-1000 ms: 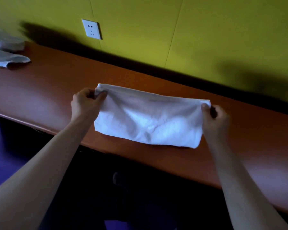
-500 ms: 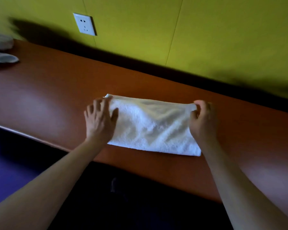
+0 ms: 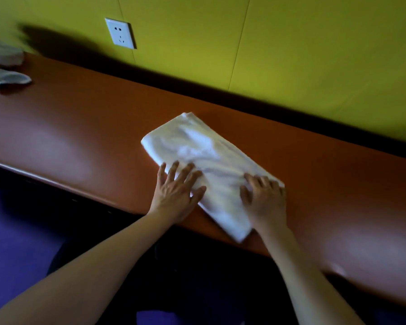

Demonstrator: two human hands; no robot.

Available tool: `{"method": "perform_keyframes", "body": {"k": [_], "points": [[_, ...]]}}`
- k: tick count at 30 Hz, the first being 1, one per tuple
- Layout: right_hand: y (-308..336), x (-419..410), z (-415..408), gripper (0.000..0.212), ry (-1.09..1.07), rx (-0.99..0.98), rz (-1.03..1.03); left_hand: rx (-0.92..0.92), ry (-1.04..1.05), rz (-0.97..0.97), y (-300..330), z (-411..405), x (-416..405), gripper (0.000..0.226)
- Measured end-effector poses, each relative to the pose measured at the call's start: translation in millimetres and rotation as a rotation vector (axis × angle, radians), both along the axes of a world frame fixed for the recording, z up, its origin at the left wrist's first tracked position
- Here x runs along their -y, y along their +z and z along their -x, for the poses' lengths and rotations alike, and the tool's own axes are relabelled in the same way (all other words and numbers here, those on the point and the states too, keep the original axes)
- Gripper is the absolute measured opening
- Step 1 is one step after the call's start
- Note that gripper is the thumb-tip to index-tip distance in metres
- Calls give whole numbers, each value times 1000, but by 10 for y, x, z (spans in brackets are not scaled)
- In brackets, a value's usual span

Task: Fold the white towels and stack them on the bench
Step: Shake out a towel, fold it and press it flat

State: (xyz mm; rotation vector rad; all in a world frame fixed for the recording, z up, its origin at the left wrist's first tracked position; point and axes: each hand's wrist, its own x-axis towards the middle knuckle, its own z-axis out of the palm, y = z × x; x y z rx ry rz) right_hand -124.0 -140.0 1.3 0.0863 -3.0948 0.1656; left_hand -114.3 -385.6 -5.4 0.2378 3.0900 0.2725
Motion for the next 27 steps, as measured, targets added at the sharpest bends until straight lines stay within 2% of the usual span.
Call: {"method": "perform_keyframes", "body": {"k": [3,6,9,11,13,16,20,23,25,27], "points": [[63,193,-518,40,-63,-42,-93,78,5,70,-12,28,-35,66],[32,297,-865,43,-46,-35,-73,102,20,81,-39,-44,-90,64],[48,301,-905,45,-52,-8,-38,-77,-27,23,32,-234,-179,53],[65,292,-858,43,-45,10,-32,-174,-140,-39,38,-507,-212,53],[83,285,-826,42,-46,21,-20,-140,-274,-53,-22,-812,-198,67],[67,268,-857,48,-30,13,-34,3,-355,77,-159,-1053,-113,83],[75,141,-980,63,99,27,40,-13,-293,-61,-148,-1044,-89,70],[103,4,-1093,73,304,57,112,-63,-264,-185,-76,-1064,-103,49],[73,-62,-1115,70,371,39,106,-116,-256,-278,-5,-1111,-57,41],[87,-124,-1079,55,337,8,145,-144,-238,-375,125,-1163,6,39]]}}
